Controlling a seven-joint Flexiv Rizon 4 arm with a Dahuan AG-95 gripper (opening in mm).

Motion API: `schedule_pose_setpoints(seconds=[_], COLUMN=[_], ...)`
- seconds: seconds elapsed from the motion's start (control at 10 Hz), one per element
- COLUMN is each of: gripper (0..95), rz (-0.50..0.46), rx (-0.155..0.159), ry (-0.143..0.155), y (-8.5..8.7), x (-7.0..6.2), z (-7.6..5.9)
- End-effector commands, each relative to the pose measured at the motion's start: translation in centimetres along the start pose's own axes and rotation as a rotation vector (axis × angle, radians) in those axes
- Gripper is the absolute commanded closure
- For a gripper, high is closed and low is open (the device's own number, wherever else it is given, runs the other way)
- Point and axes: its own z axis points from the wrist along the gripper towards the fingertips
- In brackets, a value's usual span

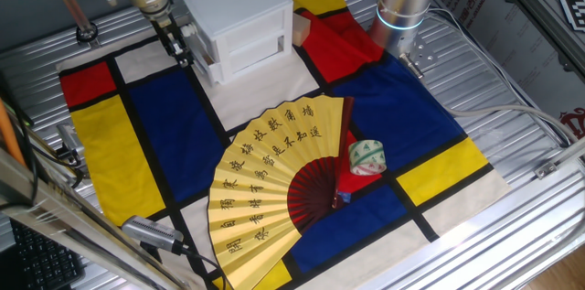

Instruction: Grasp the handle and close the drawer

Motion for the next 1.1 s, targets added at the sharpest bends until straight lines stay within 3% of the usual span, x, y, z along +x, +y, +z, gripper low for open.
schedule_pose_setpoints(seconds=[0.1,0.3,0.4,1.1], gripper=[76.0,76.0,57.0,57.0], rz=[-0.016,-0.016,-0.007,-0.012], rx=[0.005,-0.001,-0.021,-0.009], ry=[-0.016,-0.008,-0.009,-0.01], y=[-0.07,-0.09,-0.09,-0.07], x=[-0.2,-0.27,-0.28,-0.67], z=[0.08,0.14,0.13,0.4])
